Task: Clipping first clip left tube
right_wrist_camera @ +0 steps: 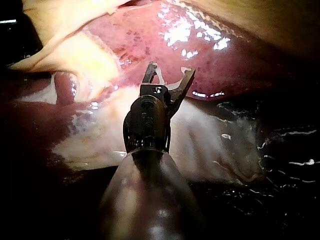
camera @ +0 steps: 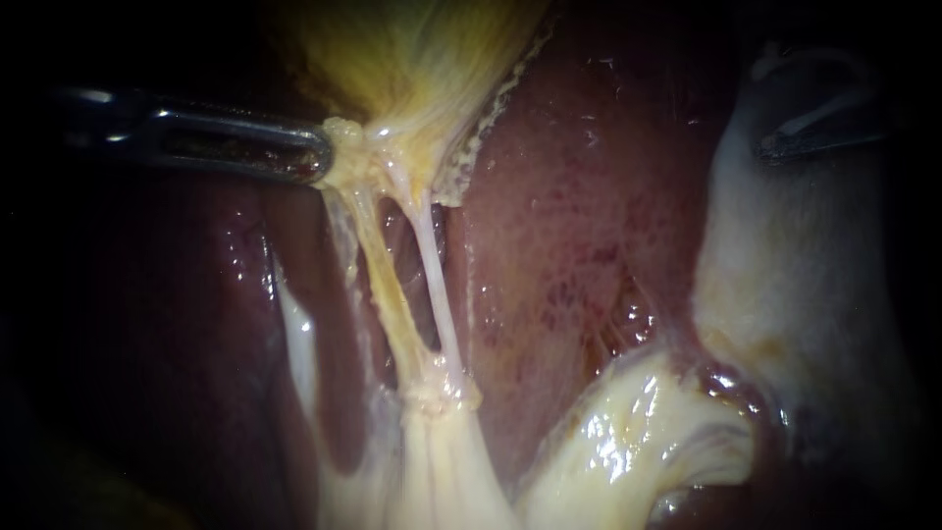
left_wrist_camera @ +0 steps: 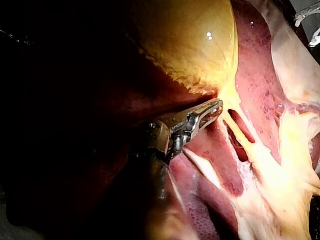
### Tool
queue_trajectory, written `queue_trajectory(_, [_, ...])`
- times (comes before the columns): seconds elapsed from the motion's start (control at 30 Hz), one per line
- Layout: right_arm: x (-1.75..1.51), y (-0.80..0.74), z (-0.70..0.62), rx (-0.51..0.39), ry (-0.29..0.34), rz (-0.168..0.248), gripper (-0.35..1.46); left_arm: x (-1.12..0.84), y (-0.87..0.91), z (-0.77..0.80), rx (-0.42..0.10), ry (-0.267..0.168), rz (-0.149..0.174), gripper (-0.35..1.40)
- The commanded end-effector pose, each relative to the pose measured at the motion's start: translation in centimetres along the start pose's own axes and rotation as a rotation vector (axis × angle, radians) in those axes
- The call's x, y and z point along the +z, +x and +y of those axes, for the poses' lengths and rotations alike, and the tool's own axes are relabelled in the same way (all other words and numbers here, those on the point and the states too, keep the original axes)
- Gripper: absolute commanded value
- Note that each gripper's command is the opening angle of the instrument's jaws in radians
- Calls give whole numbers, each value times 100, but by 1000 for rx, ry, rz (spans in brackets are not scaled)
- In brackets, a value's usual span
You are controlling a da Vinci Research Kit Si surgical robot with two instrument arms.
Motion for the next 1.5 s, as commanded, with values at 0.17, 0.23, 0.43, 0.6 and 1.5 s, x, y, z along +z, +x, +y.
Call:
queue_trajectory(0.17, [0, 0, 0, 0, 3, 1, 50, 0, 0, 0, 0, 0, 0, -35])
queue_trajectory(0.23, [0, 1, -1, 0, 16, 8, 50, 0, 0, 0, 0, 0, 0, -35])
queue_trajectory(0.43, [8, 12, -13, 3, 71, 34, 50, 0, 0, 0, 0, 0, 0, -35])
queue_trajectory(0.6, [23, 27, -32, 43, 122, 62, 50, 0, 0, 0, 0, 0, 0, -35])
queue_trajectory(1.5, [134, 48, -110, 165, 281, 134, 49, -1, 0, -1, 0, 0, 0, -35])
